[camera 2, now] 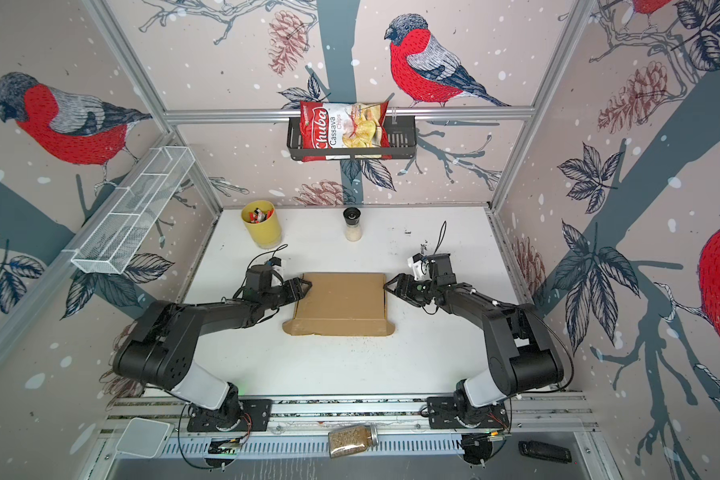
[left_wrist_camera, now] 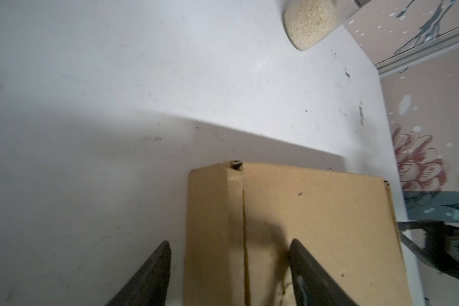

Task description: Fold the paper box

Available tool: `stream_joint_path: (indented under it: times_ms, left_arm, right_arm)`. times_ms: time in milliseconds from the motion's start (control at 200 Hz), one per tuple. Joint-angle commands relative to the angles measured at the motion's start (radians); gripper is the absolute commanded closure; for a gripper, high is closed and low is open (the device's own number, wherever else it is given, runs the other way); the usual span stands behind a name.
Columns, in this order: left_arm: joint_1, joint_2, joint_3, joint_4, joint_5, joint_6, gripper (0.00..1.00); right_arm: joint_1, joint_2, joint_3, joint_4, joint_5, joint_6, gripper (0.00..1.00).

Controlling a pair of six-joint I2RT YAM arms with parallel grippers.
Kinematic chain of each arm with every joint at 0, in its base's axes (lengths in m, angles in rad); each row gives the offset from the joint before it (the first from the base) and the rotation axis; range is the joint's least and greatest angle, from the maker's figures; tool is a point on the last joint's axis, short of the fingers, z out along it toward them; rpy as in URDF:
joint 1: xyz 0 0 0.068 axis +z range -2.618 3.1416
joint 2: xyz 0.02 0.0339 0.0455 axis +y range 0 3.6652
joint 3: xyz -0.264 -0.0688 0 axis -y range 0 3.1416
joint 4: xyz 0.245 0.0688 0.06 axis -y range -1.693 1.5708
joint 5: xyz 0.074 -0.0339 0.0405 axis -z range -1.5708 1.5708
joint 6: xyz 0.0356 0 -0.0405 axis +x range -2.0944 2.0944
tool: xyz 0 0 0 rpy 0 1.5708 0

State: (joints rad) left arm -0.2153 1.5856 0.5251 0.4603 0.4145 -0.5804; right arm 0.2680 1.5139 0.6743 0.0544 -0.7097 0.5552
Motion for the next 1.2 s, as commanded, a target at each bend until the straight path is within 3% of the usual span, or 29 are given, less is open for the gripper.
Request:
stream_joint_path:
  times_ms: [0, 270, 545, 846, 1196]
  left_arm:
    - [0.041, 0.02, -0.048, 0.129, 0.067, -0.043, 0.38]
    - [0.089, 0.035, -0.141, 0.219, 0.12, -0.088, 0.55]
    - [0.123, 0.05, -0.155, 0.217, 0.13, -0.099, 0.6]
    - [0.133, 0.064, -0.149, 0.21, 0.13, -0.096, 0.6]
    - [0.133, -0.003, -0.127, 0.234, 0.168, -0.145, 0.45]
  right_arm:
    - [0.0, 0.006, -0.01, 0.02, -0.008, -0.017, 0.28]
    - [0.021, 0.0, -0.058, 0.044, -0.025, -0.044, 0.26]
    - [0.089, 0.086, -0.033, 0.134, -0.076, -0.016, 0.18]
    - [0.142, 0.215, 0.018, 0.223, -0.144, 0.059, 0.18]
    - [0.155, 0.26, -0.03, 0.573, -0.225, 0.396, 0.37]
